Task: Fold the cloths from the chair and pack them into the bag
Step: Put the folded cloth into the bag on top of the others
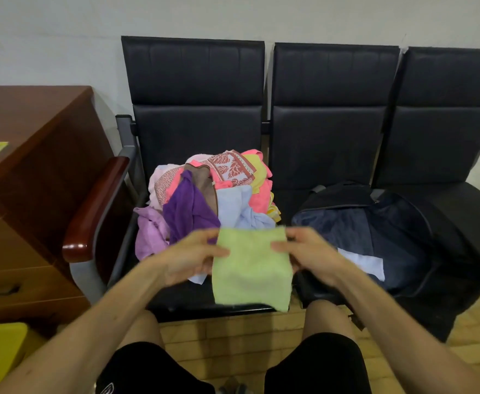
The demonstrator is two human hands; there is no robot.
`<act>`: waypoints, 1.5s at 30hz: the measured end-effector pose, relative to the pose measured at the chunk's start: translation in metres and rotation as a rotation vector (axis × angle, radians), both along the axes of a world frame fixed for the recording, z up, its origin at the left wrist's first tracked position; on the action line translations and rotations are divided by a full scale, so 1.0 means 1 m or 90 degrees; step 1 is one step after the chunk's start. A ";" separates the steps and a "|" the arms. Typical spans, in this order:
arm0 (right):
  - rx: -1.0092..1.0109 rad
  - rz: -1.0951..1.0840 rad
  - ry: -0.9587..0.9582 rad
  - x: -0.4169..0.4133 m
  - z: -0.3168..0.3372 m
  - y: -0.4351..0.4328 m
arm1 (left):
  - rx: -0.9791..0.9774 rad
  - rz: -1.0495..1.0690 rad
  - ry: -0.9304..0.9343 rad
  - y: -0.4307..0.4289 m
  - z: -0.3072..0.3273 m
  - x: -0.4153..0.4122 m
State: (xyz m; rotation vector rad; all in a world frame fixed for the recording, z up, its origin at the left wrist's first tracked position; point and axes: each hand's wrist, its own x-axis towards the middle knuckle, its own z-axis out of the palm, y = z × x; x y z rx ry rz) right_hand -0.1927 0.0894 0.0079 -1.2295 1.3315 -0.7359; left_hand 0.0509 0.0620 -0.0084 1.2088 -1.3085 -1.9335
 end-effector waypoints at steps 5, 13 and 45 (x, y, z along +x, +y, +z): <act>-0.362 0.136 -0.005 -0.018 0.113 0.016 | -0.395 0.073 0.080 0.000 0.090 0.013; -0.386 0.104 0.101 -0.030 0.097 0.010 | -0.477 0.104 -0.035 -0.003 0.079 0.002; 0.089 -0.107 -0.439 0.014 -0.011 0.075 | 0.024 0.098 0.232 0.023 0.015 -0.015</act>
